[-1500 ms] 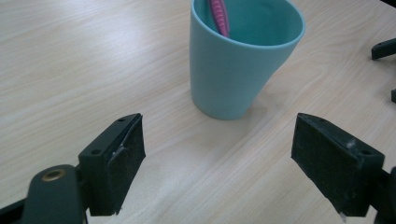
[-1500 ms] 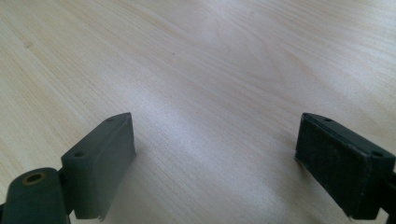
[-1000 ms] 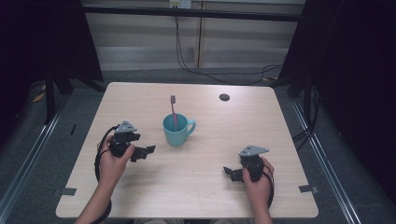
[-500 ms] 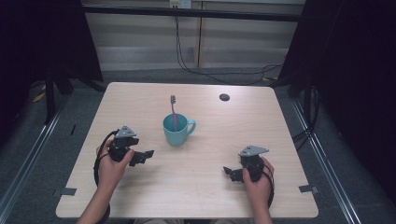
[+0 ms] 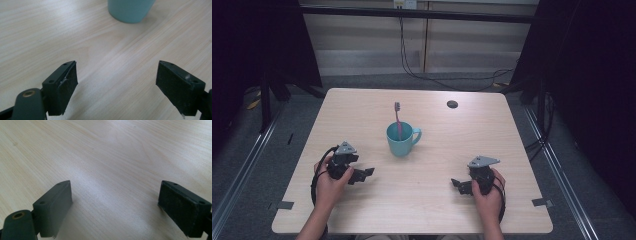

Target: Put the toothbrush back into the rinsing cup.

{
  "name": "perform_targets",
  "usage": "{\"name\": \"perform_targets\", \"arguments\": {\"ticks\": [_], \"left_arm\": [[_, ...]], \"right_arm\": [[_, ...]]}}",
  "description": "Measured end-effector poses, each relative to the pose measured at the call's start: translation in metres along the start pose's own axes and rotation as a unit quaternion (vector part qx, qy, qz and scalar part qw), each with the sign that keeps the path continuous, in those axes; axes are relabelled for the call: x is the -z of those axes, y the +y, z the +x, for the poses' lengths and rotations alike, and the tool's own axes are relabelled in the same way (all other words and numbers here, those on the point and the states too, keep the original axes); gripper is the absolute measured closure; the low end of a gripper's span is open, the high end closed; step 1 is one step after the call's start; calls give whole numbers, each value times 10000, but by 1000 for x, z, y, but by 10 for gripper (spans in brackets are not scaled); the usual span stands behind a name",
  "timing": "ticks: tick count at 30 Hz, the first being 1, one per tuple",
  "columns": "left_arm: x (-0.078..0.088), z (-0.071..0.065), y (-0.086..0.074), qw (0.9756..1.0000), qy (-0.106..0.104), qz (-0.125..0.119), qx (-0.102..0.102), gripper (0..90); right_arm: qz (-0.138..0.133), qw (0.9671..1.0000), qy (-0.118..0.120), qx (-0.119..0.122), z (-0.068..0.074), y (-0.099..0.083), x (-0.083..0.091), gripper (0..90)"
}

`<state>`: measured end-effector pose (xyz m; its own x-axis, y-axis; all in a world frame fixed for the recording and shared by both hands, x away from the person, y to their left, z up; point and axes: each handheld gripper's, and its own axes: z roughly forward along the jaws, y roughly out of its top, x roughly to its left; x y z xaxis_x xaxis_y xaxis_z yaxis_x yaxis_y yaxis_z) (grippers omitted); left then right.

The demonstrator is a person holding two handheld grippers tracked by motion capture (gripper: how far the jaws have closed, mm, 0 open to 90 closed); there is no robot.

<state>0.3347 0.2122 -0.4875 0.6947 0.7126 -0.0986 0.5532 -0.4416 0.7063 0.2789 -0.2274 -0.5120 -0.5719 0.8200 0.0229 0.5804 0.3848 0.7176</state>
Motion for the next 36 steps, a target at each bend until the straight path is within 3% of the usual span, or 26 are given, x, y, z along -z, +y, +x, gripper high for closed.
{"name": "perform_targets", "arguments": {"ticks": [12,26,36], "left_arm": [[-7,0,-13,9999,64,79,39,178],[-9,-3,-19,9993,172,48,-326,157],[-9,-2,-22,9989,178,-95,-420,153]], "right_arm": [[-1,10000,0,4,0,0,0,112],[-1,10000,-1,7,0,0,0,112],[2,10000,-1,-7,0,0,0,112]]}}
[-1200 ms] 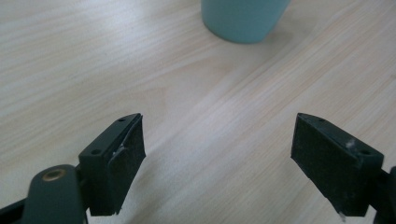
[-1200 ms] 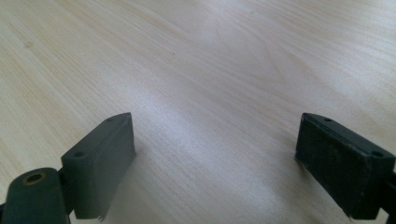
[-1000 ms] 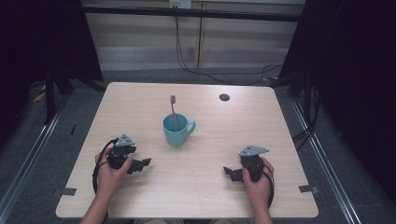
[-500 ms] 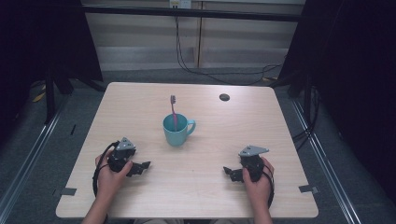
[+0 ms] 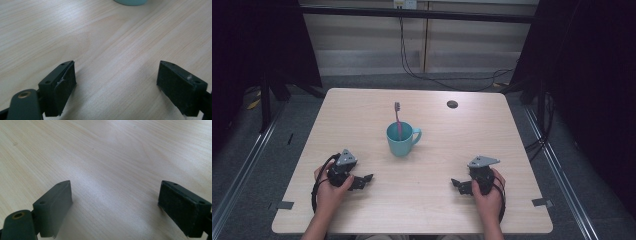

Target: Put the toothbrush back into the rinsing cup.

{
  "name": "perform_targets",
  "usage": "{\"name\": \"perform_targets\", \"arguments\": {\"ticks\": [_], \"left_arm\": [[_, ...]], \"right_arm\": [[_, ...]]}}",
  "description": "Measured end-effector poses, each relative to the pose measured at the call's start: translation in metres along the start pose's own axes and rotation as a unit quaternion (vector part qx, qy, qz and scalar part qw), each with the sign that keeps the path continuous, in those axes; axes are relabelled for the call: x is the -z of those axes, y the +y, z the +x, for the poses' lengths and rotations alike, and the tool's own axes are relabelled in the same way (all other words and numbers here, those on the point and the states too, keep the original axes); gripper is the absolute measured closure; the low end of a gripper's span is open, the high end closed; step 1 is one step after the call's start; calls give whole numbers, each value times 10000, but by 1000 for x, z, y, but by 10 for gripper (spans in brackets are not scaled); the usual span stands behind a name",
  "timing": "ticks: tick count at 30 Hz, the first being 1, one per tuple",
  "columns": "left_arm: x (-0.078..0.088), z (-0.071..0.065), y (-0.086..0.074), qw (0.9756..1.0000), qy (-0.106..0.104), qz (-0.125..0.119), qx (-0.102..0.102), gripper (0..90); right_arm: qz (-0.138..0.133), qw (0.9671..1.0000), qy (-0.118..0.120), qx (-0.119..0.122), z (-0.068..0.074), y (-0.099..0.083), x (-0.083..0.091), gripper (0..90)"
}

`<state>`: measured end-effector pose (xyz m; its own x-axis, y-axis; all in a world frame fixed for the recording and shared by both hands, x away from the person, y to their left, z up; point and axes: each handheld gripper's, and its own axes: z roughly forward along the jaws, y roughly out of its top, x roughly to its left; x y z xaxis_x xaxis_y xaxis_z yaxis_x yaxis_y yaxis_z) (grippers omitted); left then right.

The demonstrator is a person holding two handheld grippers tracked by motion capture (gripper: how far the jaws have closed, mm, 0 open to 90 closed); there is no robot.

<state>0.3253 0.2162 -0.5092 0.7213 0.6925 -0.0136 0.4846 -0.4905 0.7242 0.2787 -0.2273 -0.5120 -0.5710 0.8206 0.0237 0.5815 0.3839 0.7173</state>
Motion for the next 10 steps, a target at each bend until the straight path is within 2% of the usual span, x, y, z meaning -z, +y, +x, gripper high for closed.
{"name": "perform_targets", "arguments": {"ticks": [10], "left_arm": [[0,0,0,10000,2,-1,-7,152]], "right_arm": [[-2,10000,13,19,0,0,0,112]]}}
